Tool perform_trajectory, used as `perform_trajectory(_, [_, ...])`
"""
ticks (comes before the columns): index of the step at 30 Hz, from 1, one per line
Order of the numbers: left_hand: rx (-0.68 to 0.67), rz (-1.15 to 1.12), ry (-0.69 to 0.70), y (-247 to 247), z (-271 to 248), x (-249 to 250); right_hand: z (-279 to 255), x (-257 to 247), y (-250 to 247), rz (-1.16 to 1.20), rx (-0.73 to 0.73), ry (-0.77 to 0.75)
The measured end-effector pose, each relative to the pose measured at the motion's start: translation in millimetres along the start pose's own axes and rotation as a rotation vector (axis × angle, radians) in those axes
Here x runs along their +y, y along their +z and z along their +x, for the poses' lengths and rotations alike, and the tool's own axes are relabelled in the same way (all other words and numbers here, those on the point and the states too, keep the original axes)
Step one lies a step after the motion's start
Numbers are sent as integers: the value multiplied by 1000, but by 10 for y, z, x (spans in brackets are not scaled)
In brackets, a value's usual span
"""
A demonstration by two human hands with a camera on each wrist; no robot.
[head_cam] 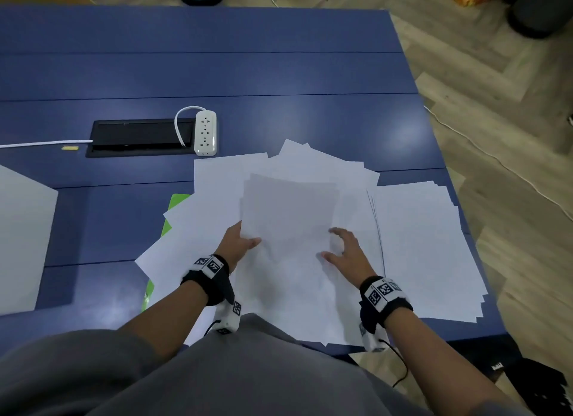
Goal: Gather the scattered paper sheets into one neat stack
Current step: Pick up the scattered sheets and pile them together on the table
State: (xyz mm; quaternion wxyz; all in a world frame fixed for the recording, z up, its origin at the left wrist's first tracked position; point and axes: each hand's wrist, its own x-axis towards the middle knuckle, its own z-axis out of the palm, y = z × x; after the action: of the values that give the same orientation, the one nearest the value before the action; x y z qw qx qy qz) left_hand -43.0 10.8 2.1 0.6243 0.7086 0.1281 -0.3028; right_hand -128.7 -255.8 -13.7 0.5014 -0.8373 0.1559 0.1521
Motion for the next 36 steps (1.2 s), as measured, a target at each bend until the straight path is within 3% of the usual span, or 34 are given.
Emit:
perform_trajectory(3, [-50, -25, -6, 138, 24, 48, 68, 1, -143, 204, 52, 110])
perform_trajectory(7, [-116, -50, -16, 481, 78, 131, 41, -23, -428, 297, 102, 103])
perform_trajectory(10, [-135, 22, -26, 863, 130, 151, 19, 59, -675, 255, 241, 115])
perform_trajectory(14, [-207, 267, -39, 1506, 243, 138, 40, 418, -1058, 57, 415, 274])
perform_trajectory(21, [-438, 380, -149, 2518, 380, 263, -52, 839, -1794, -177, 564, 435])
perform_trajectory(24, [-422, 437, -118, 2842, 461, 277, -22, 1014, -2054, -182, 595, 422])
perform_trajectory(30, [-236, 492, -100, 3143, 625, 208, 115, 1160, -2263, -328, 540, 422])
perform_trajectory(36, [-184, 573, -90, 3169, 732, 162, 266, 1231, -2076, -610, 306, 458])
